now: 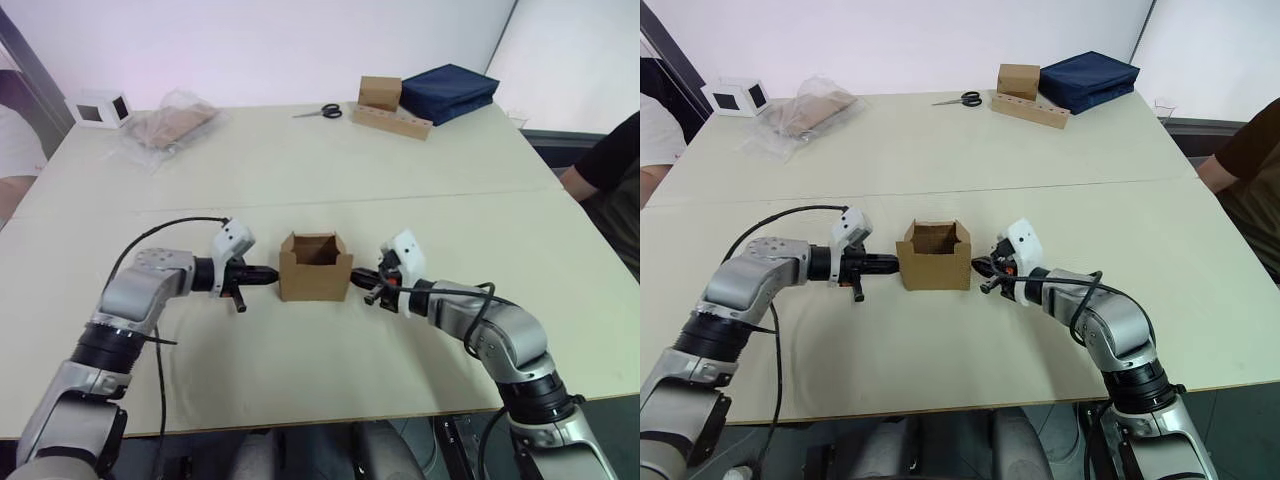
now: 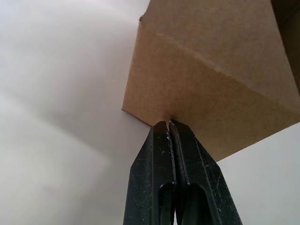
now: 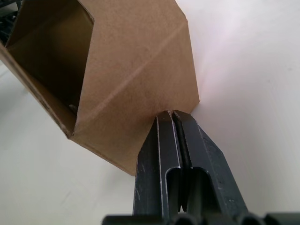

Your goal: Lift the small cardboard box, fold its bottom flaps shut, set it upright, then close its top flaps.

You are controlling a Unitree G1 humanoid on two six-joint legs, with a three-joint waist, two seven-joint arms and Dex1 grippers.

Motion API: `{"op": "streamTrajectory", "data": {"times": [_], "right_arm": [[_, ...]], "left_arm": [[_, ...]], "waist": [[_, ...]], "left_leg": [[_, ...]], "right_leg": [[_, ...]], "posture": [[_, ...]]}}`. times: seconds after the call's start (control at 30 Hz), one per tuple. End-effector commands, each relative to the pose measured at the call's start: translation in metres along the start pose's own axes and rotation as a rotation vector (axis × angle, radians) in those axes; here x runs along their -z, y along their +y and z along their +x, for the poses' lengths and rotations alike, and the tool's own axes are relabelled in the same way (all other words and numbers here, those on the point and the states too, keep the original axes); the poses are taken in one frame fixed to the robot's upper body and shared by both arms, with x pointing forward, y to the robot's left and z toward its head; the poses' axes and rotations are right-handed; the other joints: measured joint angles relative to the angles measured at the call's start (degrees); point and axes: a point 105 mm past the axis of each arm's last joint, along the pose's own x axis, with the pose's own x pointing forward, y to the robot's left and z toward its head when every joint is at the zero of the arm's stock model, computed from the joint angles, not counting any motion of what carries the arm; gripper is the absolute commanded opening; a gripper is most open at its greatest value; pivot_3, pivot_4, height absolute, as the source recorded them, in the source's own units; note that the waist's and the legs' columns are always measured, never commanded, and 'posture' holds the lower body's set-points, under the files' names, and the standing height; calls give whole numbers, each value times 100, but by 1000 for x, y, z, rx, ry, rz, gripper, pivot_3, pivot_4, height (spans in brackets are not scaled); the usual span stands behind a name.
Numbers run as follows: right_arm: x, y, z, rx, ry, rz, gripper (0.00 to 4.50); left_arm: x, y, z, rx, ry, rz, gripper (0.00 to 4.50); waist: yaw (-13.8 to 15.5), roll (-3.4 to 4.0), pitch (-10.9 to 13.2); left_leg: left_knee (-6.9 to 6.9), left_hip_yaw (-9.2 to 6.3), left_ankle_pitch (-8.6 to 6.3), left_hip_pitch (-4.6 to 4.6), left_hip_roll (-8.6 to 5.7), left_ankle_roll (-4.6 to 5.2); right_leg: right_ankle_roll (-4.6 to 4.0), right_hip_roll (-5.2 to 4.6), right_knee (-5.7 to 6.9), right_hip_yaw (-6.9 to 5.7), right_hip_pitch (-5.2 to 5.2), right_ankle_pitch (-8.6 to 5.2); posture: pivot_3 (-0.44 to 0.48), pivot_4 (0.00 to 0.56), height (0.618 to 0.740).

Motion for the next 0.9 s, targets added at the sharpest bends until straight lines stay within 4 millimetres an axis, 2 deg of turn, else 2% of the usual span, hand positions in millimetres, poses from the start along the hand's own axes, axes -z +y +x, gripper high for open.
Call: {"op": "streamTrajectory", "data": {"times": [0.03, 0.17, 0.27, 0.33, 0.4, 0.47, 0.63, 0.73, 0.9], "right_arm": [[-10, 22, 1, -93, -32, -27, 0], [-8, 22, -1, -82, -17, -41, 0], [-4, 12, -8, -24, 21, -85, 0], [-8, 2, -17, 17, 7, -87, 0], [-13, -7, -26, 53, -14, -97, 0], [-24, -13, -36, 65, -58, -114, 0], [-42, -9, -44, -14, -134, -115, 0], [-49, -4, -41, -71, -158, -99, 0], [-52, 2, -31, -142, -170, -77, 0]], "left_arm": [[-10, -14, -1, 53, -28, 43, 40], [-4, -11, -5, 29, -10, 36, 40], [4, -6, -15, 0, 32, 56, 40], [4, -1, -26, -23, 33, 55, 40], [-3, 4, -37, -42, 7, 49, 40], [-23, 0, -47, -18, -89, 44, 40], [-55, -13, -53, 57, -243, 8, 40], [-63, -15, -48, 63, -265, -5, 40], [-61, -18, -37, 63, -262, -17, 40]], "waist": [[3, 0, 0], [1, 0, -1], [0, 0, -1], [2, 0, -1], [6, 0, -1], [22, 0, -1], [20, -1, -1], [13, -1, -1], [-2, -1, -1]], "left_leg": [[0, 0, 0, 0, 0, 0], [0, 0, -1, 1, 0, 1], [-1, 0, -2, 1, 0, 3], [-1, 0, -2, 1, 0, 3], [-1, 0, -3, 1, 0, 6], [-1, 0, -6, 0, 0, 11], [-1, 0, -8, 1, 0, 15], [-1, 0, -8, 1, 0, 14], [-2, 0, -4, 4, 2, 8]], "right_leg": [[0, 0, 0, 0, 0, 0], [0, 0, 0, 0, 0, 0], [0, 0, 1, 0, 0, 0], [0, 0, 1, 0, 0, 0], [0, 0, 0, 0, 0, 0], [0, -1, 1, -1, 0, 0], [0, -1, 0, -1, 2, 0], [0, -1, 1, -1, 3, 0], [0, 1, 1, -1, 3, 0]], "posture": [[0, 150, 740], [0, 150, 740], [0, 150, 740], [0, 150, 740], [0, 150, 740], [0, 150, 740], [0, 150, 740], [0, 150, 740], [0, 150, 740]]}}
